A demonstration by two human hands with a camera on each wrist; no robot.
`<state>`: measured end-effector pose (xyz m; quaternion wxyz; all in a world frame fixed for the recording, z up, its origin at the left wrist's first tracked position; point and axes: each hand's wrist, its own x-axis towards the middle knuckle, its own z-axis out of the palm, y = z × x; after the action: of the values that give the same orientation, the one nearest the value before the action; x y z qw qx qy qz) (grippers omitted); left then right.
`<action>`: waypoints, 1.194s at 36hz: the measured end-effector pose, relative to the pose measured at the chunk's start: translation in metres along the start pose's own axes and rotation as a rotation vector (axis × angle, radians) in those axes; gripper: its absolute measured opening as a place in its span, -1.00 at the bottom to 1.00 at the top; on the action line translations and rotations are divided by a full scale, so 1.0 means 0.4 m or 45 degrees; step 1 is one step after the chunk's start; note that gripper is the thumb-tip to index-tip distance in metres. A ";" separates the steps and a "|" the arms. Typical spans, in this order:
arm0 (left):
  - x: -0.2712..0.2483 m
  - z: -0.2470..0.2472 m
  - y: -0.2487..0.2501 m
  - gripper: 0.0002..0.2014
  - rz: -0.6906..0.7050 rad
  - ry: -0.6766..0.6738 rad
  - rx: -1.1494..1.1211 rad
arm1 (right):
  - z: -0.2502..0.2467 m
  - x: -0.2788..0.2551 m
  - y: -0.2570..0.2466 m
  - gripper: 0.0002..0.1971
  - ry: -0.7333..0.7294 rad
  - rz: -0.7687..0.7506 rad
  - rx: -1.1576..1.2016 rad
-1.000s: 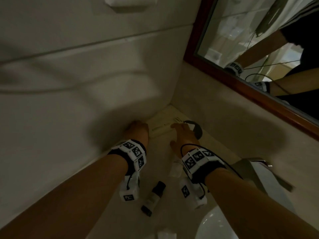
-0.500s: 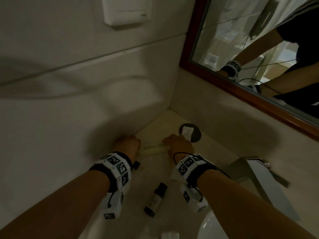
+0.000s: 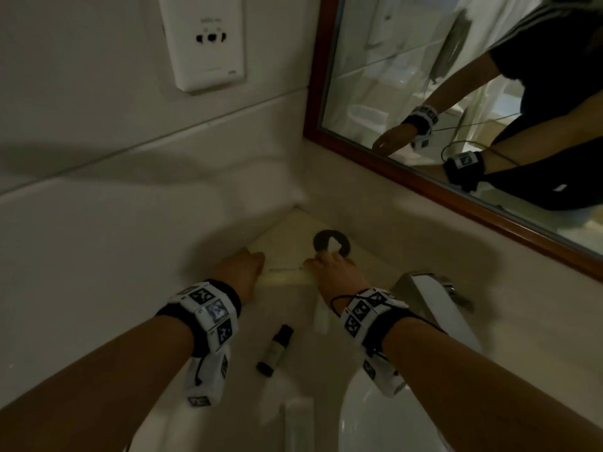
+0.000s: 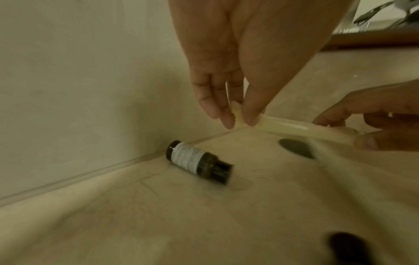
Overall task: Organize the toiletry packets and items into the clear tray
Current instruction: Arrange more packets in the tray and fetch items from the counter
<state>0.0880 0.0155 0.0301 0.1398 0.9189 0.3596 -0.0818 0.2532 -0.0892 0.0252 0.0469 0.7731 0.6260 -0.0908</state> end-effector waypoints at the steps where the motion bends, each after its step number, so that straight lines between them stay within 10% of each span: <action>1: -0.010 -0.001 0.013 -0.82 -0.001 0.000 -0.045 | -0.010 -0.024 0.005 -0.53 0.013 -0.007 -0.010; 43: -0.485 0.120 0.898 -0.76 0.395 -0.064 0.061 | 0.007 -1.084 0.379 -0.66 0.089 0.384 0.152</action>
<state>0.1902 -0.3756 0.1044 0.1379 0.9641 0.2079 -0.0909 0.3145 -0.5378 0.1026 -0.0079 0.8624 0.4976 -0.0929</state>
